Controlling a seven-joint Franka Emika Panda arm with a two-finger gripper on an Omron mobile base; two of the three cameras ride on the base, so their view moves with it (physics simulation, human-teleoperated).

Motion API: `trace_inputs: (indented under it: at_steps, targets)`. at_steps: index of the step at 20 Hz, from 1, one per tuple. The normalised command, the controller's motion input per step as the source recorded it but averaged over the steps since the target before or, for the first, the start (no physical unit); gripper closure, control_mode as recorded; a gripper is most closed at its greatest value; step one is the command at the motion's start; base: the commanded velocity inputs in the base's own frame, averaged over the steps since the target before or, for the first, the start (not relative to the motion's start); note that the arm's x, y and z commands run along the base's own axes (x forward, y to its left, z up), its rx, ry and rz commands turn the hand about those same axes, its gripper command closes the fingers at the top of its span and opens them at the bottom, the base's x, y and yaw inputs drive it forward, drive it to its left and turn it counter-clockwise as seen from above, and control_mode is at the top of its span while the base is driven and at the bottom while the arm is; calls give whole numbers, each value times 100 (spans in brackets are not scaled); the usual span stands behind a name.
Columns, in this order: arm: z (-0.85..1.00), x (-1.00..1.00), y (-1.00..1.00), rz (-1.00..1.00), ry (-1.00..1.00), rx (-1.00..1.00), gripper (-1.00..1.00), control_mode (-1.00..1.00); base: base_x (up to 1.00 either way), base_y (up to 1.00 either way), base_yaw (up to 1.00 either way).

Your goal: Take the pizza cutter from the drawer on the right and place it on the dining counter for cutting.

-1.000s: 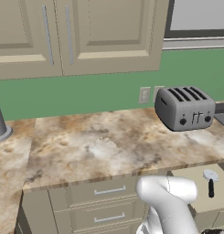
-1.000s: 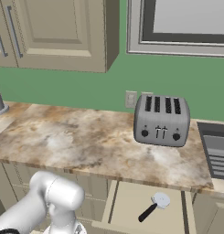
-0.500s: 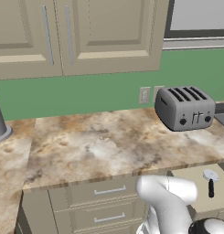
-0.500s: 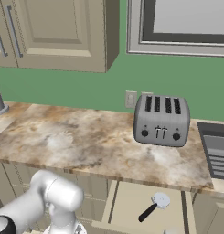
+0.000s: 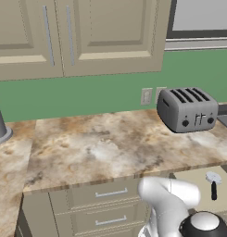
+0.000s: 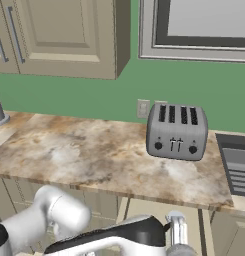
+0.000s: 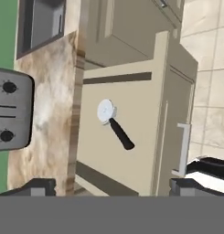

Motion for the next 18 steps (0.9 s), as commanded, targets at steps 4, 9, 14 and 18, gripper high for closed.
trace_inputs:
  at_steps: [4, 9, 14, 18]
  targets:
    - [5, 34, 27, 1, 32, -10, -100, -100, 0, 0, 0]
    - [8, 5, 18, 9, 22, -11, -100, -100, 0, 0, 0]
    - [0, 4, 5, 20, 19, -7, -100, -100, 0, 0, 0]
    - [0, 24, 9, 23, 20, -3, -100, -100, 0, 0, 0]
